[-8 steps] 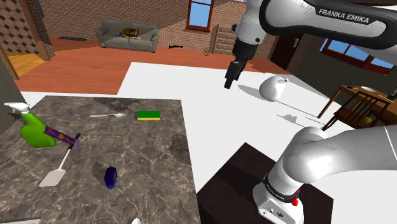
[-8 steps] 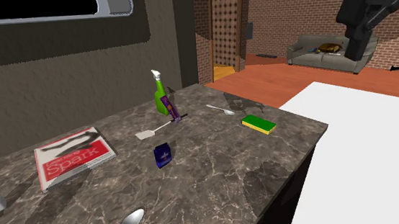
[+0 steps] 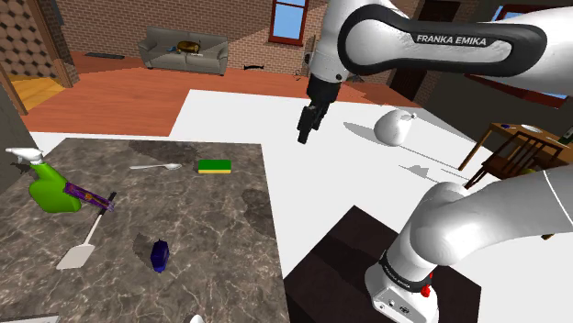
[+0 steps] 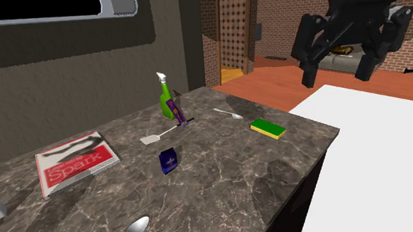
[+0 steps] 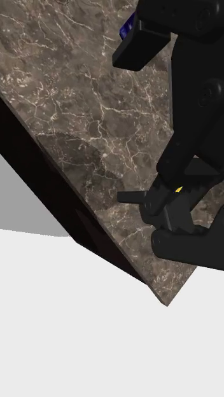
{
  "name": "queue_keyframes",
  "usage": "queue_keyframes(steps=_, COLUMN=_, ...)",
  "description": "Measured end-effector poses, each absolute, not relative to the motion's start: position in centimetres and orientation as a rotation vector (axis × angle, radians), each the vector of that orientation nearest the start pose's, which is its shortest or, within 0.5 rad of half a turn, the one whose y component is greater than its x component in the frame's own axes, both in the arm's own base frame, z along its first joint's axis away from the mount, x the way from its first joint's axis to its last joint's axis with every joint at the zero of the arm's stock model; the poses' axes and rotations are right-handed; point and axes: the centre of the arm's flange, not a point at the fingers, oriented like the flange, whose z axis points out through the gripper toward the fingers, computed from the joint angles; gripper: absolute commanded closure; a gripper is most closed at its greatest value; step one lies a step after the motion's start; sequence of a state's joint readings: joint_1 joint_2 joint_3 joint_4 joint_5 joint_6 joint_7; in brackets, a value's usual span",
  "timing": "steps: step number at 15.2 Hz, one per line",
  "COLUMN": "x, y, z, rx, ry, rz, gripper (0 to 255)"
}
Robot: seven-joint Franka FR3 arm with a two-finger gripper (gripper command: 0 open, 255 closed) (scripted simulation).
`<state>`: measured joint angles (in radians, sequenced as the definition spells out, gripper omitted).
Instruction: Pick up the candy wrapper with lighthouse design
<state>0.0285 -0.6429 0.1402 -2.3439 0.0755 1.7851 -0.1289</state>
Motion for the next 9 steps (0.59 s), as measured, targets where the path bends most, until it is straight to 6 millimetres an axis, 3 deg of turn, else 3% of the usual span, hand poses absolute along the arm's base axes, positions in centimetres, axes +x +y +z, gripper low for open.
queue_keyframes(steps=9, x=40.9, y=16.1, z=49.7, rx=-3.080, ry=-0.528, rz=-0.093, gripper=0)
